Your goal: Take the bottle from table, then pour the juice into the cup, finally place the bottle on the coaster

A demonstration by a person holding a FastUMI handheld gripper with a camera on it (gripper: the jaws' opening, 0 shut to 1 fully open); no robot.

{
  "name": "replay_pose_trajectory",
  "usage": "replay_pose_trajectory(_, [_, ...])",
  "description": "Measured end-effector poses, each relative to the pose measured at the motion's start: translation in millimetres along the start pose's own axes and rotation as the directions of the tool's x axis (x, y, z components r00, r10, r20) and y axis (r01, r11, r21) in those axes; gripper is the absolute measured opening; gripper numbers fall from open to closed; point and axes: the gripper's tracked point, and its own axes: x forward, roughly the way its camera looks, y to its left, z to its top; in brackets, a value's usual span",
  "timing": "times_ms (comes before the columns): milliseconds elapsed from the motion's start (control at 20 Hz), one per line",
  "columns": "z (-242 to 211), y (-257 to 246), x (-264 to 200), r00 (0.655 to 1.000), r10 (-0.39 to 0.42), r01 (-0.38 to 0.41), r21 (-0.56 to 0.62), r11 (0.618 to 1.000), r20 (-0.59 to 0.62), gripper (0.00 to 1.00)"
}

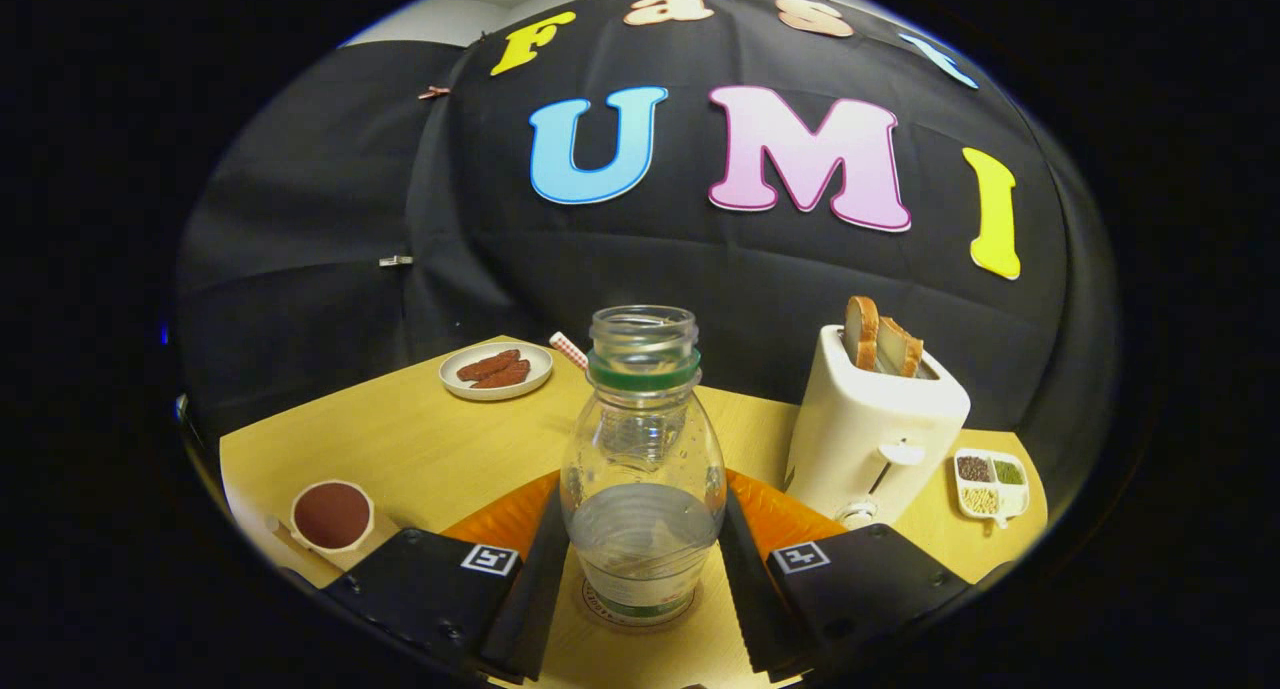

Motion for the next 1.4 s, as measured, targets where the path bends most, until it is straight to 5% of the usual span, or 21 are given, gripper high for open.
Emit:
replay_pose_trajectory(700, [-0.1,-3.0,9.1,0.999,-0.014,0.014,-0.003,1.0,0.029,0.81])
replay_pose_trajectory(750, [-0.5,-3.6,11.0,0.999,-0.018,0.018,-0.003,1.0,0.027,0.84])
replay_pose_trajectory(800, [0.1,-4.9,12.0,0.999,-0.026,0.026,-0.005,1.0,0.027,0.99])
replay_pose_trajectory(850, [1.6,-5.9,8.0,0.999,-0.033,0.033,-0.012,0.999,0.03,1.0])
replay_pose_trajectory(1400, [33.9,-3.9,-27.6,0.992,-0.093,0.099,-0.069,0.993,0.09,0.98])
